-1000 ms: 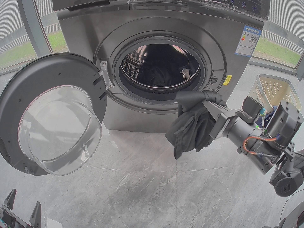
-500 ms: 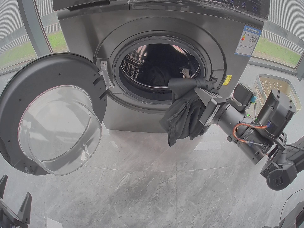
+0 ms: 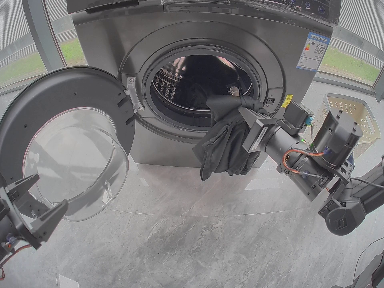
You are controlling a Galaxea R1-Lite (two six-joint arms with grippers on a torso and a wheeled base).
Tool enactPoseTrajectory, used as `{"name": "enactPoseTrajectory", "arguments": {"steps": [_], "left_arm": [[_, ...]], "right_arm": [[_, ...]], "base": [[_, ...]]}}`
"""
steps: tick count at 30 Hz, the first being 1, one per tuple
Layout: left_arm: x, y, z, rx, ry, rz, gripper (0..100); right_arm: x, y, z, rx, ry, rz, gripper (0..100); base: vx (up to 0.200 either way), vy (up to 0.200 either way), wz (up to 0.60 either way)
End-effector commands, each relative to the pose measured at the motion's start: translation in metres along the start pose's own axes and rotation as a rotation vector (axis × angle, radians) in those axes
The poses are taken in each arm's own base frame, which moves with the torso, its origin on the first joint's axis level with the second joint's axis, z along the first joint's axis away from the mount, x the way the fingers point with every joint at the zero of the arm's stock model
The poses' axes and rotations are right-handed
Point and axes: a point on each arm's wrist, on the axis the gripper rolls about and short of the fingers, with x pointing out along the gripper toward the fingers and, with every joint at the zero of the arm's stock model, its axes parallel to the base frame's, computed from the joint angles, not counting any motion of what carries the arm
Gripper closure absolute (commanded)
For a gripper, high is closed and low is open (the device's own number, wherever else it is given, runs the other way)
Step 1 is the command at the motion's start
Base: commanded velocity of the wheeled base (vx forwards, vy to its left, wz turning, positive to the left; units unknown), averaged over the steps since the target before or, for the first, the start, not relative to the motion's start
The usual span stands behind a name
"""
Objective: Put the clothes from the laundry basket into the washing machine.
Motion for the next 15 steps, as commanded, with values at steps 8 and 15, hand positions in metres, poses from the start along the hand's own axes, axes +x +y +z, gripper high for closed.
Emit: {"name": "enactPoseTrajectory", "arguments": {"steps": [8, 15], "left_arm": [[0.115, -0.024, -0.010, -0.029, 0.123, -0.252, 0], [0.163, -0.042, -0.015, -0.073, 0.138, -0.305, 0]], "right_arm": [[0.027, -0.003, -0.006, -0.002, -0.029, -0.018, 100], [0.039, 0.000, -0.001, 0.005, -0.060, -0.013, 100]], "base": [[0.000, 0.000, 0.00], [0.000, 0.000, 0.00]]}}
